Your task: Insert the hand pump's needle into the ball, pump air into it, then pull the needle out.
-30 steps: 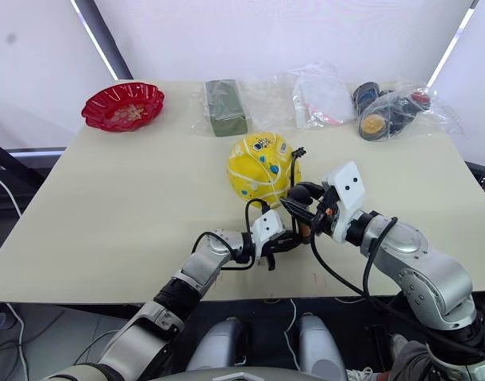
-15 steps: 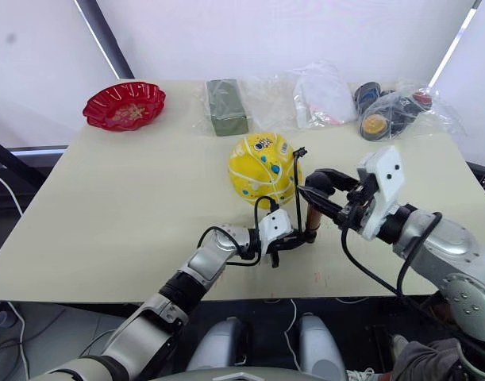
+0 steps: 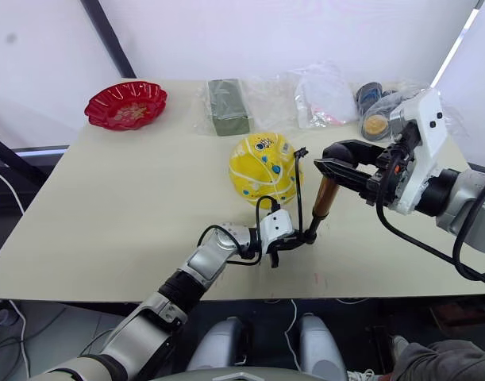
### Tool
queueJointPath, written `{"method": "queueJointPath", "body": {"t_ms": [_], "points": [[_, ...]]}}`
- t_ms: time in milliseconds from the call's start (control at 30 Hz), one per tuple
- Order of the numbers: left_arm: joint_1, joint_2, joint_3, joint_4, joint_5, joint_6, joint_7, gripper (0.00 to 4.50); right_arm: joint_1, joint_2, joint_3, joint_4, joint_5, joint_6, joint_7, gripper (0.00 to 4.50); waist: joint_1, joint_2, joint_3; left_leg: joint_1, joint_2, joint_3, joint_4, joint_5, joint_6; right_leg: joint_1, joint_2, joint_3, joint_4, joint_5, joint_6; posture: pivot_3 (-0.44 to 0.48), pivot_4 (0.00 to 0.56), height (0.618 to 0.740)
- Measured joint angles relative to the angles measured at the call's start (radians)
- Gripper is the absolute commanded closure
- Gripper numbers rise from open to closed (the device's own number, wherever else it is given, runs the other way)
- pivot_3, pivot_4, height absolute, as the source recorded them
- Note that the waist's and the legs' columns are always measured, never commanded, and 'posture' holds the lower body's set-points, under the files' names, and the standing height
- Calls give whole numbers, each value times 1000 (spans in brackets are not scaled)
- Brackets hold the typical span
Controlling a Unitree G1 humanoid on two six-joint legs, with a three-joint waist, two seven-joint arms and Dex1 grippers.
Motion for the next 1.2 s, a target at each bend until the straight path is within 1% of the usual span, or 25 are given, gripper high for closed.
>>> {"method": "queueJointPath", "body": {"t_ms": [100,167,233,300,333,367,433,467,533,567,633,767,800,833,867,900,1033,1100,1200], "points": [[9,0,0,1,0,7,2,4136,69,49,61,-5,-84,-34,0,2480,0,-5,-9,2,1,-4,-1,0,0,4,1,-3,-2,-1,-1,0,150,740],[13,0,0,1,0,12,6,4136,138,108,124,-3,-186,-79,14,2480,-1,-6,-15,3,1,-5,-1,0,0,6,1,-4,-2,-1,-1,0,150,740],[15,0,0,1,0,16,8,4136,185,143,178,5,-272,-117,35,2480,-2,-6,-18,5,1,-5,-1,0,0,7,1,-5,-2,-1,-2,0,150,740],[24,0,0,1,0,20,11,4136,225,189,258,30,-379,-167,60,2480,-2,-7,-21,11,1,-6,-4,0,0,13,1,-6,-4,-2,-3,0,150,740],[29,0,0,1,0,21,15,4136,253,227,309,55,-453,-211,79,2480,-2,-10,-25,17,1,-5,-8,0,0,18,0,-6,-6,-5,-8,0,150,740],[35,0,1,1,0,21,19,4136,279,265,352,77,-523,-267,100,2480,-2,-11,-29,21,1,-5,-11,0,0,20,0,-7,-8,-6,-9,0,150,740],[33,0,1,4,1,22,21,4136,282,278,390,89,-590,-318,130,2481,-3,-8,-36,22,1,-5,-14,0,0,21,0,-7,-9,-6,-9,0,150,740],[33,0,0,9,1,22,23,4136,286,297,407,102,-632,-348,149,2481,-2,-9,-40,26,2,-6,-15,0,0,25,0,-8,-12,-7,-10,0,150,740],[34,-1,0,15,1,22,25,4136,292,315,419,109,-668,-372,164,2481,-2,-10,-42,34,3,-6,-18,-1,0,33,0,-9,-14,-10,-9,0,150,740],[33,-1,0,18,1,21,25,4136,292,316,408,109,-671,-372,169,2481,-2,-9,-42,34,4,-6,-18,-1,0,33,-3,-9,-16,-10,-9,0,150,740],[32,-2,0,23,0,19,25,4136,282,310,376,92,-654,-342,173,2481,-1,-8,-41,33,4,-7,-18,-1,0,33,-4,-10,-16,-10,-9,0,150,740],[27,-9,-1,26,-2,7,25,4136,253,259,296,71,-563,-232,174,2481,3,1,-33,30,3,-7,-18,-1,0,31,-6,-10,-17,-8,-12,0,150,740],[25,-12,0,28,-3,2,25,4136,232,242,268,70,-513,-194,168,2481,5,2,-32,30,3,-7,-18,-1,0,31,-6,-10,-16,-8,-12,0,150,740],[22,-15,0,29,-4,0,25,4136,205,223,238,67,-474,-170,167,2481,7,7,-29,26,2,-6,-17,-1,0,27,-7,-9,-16,-7,-12,0,150,740],[19,-18,1,30,-5,0,25,4136,173,205,199,57,-423,-149,164,2481,8,8,-29,23,1,-6,-16,-1,0,24,-7,-9,-16,-7,-11,0,150,740],[16,-21,1,33,-7,-2,25,4136,129,166,154,48,-343,-119,154,2481,12,9,-28,18,1,-7,-16,0,0,21,-4,-10,-16,-6,-11,0,150,740],[12,-33,-1,41,-9,-4,24,4136,28,43,39,41,-136,-46,122,2481,24,7,-27,15,0,-7,-16,0,0,20,-3,-10,-17,-6,-10,0,150,740],[11,-33,-1,42,-9,-8,23,4136,5,-6,25,56,-70,-20,103,2481,24,7,-27,14,0,-6,-16,-1,0,19,-4,-10,-18,-6,-10,0,150,740],[7,-34,-1,51,-9,-15,23,4136,-13,-51,6,73,-20,2,96,2481,24,6,-27,14,0,-6,-16,-1,0,19,-6,-10,-18,-6,-10,0,150,740]]}}
